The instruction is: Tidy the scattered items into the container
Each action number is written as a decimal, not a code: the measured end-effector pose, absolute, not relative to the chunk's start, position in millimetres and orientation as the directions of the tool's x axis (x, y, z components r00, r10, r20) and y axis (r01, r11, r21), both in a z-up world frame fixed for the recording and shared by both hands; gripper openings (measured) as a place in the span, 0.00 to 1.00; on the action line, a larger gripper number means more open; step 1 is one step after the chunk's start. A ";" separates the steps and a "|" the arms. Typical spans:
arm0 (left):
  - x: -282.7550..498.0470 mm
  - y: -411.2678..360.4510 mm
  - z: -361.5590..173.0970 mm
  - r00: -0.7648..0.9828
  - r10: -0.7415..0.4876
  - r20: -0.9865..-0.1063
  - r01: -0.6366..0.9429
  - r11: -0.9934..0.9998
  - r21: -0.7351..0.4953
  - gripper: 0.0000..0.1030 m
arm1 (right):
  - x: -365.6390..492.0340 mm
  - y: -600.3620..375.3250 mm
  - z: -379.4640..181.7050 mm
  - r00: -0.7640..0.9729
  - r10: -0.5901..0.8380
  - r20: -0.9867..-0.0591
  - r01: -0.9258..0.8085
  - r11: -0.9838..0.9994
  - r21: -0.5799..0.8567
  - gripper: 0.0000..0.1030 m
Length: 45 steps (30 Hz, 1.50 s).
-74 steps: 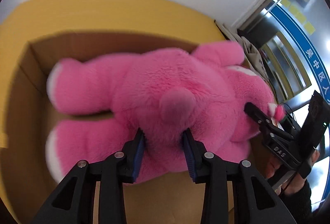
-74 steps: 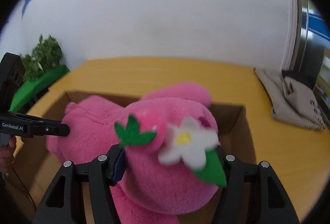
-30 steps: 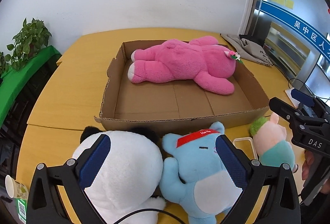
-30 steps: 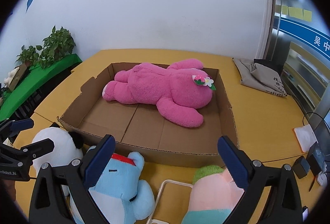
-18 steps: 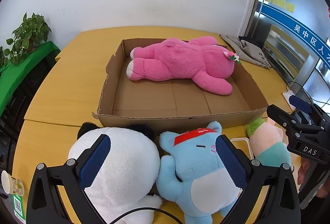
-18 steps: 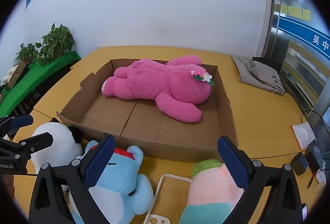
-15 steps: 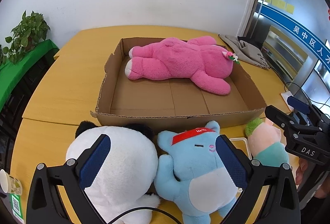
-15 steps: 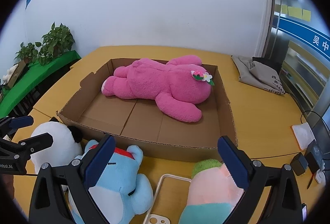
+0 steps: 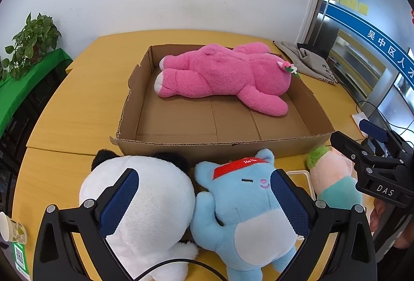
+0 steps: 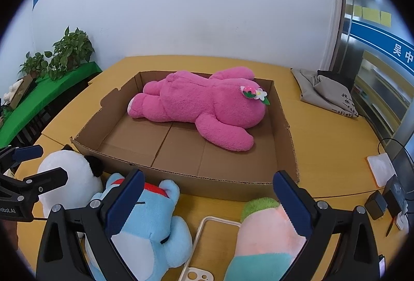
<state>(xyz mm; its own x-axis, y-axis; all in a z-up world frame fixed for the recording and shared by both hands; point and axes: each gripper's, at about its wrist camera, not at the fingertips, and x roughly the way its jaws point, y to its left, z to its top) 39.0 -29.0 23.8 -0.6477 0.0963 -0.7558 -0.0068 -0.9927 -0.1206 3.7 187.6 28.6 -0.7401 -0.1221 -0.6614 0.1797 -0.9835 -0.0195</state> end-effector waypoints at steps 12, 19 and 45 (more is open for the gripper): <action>36.3 -31.1 22.1 -0.644 0.098 -0.758 -0.004 -0.992 -0.126 1.00 | 1.7 187.6 26.3 -0.735 -0.119 -0.668 0.176 -0.984 -0.019 0.97; 35.3 -32.4 21.9 -0.645 0.102 -0.757 -0.002 -0.991 -0.132 1.00 | 1.2 187.1 26.3 -0.735 -0.119 -0.668 0.177 -0.984 -0.019 0.97; 58.7 -65.9 22.5 -0.654 0.113 -0.748 -0.001 -0.989 -0.149 1.00 | 7.4 178.1 29.3 -0.730 -0.140 -0.669 0.192 -0.981 -0.004 0.97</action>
<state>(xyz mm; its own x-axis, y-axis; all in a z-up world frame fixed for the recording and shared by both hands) 58.7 -65.9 22.5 -0.6539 0.1128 -0.7481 -0.0006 -0.9889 -0.1485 7.4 178.1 29.3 -0.7299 -0.1397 -0.6691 0.1916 -0.9815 -0.0041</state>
